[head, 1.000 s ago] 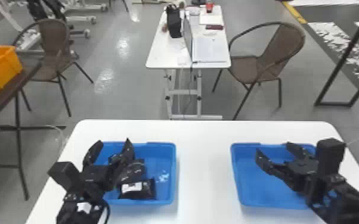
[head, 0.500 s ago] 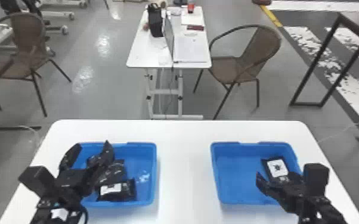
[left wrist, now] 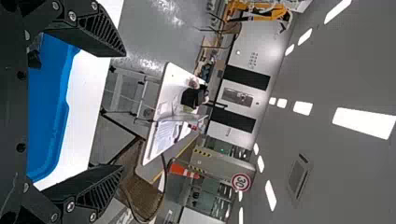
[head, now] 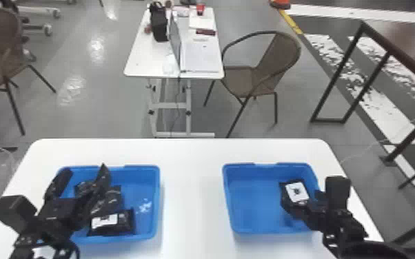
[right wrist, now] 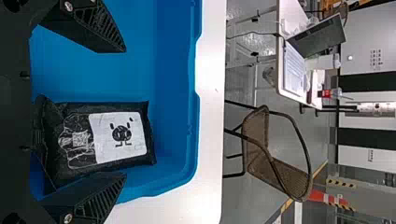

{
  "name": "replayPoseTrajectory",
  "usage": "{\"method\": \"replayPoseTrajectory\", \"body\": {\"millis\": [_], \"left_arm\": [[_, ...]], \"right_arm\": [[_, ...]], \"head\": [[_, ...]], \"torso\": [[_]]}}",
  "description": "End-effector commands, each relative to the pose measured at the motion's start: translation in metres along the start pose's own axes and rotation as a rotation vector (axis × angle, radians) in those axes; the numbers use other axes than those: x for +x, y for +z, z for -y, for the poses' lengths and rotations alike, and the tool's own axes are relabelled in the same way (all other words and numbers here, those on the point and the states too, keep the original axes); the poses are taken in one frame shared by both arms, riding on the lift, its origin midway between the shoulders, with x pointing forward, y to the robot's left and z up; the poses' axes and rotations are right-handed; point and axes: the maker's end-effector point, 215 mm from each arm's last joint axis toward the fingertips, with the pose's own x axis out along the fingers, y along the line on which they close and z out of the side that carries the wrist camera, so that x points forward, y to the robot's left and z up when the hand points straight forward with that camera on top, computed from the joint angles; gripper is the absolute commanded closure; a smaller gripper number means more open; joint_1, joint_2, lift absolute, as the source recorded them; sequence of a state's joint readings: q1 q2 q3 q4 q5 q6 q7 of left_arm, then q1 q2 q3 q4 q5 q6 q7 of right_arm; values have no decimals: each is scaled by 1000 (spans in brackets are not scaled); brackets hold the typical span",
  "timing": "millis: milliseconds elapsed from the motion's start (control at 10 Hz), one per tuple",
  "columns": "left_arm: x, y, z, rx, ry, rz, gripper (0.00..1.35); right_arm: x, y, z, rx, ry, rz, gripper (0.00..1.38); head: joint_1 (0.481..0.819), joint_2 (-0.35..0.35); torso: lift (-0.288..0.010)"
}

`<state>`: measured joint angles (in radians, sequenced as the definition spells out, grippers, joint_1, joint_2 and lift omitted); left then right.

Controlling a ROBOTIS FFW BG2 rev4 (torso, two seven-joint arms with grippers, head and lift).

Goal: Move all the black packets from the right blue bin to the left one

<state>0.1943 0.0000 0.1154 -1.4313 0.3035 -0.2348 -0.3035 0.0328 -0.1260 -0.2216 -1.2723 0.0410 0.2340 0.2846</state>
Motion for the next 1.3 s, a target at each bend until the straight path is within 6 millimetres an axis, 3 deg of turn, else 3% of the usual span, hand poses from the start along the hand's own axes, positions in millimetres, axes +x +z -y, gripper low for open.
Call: {"method": "replayPoseTrajectory", "body": {"millis": [0,400,600,900,1200], "left_arm": [[0,1,-1,-8,4,4,185],[-2,2,-4,-10,11,9,185],[-3,1,-7,-11,16,6,185],[-4,-2,-5,-12,12,-2,185],[-6,-2,-10,-21,18,-1,185]], "right_arm": [[6,-8,-2,-27,-40,-25,82],[18,-40,-7,62,-118,-85,81],[18,-49,-1,87,-120,-90,81],[12,-40,20,57,-215,-61,81],[18,-51,24,96,-213,-93,102]], "head": [[695,-114],[695,-109],[695,-103],[695,-118],[695,-134]], "torso": [[0],[0],[0],[0],[0]]}}
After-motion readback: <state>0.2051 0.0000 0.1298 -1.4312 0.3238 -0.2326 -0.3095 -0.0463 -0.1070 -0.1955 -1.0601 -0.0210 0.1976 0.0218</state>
